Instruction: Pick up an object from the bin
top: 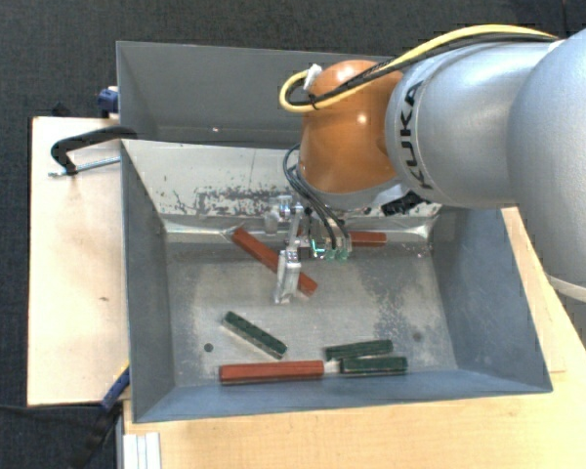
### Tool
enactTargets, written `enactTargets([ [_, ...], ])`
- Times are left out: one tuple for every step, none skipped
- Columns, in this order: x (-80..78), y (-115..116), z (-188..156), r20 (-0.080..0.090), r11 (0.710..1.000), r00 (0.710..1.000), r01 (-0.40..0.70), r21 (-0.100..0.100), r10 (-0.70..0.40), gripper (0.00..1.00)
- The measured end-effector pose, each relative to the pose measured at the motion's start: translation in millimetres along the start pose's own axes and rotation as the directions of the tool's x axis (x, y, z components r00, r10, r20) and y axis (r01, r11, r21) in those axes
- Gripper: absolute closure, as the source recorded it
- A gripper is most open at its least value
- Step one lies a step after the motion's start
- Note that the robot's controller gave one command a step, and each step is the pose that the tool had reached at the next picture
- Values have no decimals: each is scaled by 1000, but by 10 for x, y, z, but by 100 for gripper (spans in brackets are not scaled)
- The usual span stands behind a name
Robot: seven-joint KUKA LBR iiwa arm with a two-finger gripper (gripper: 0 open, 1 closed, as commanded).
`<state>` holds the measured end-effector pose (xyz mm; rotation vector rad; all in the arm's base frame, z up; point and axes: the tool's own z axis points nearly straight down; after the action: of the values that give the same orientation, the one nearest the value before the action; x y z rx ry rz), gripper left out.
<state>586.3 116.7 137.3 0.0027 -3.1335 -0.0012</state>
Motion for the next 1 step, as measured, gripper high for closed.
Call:
enactTargets([
  [-19, -5, -52, 8, 1000, 1000, -2, -1, 2, 0],
])
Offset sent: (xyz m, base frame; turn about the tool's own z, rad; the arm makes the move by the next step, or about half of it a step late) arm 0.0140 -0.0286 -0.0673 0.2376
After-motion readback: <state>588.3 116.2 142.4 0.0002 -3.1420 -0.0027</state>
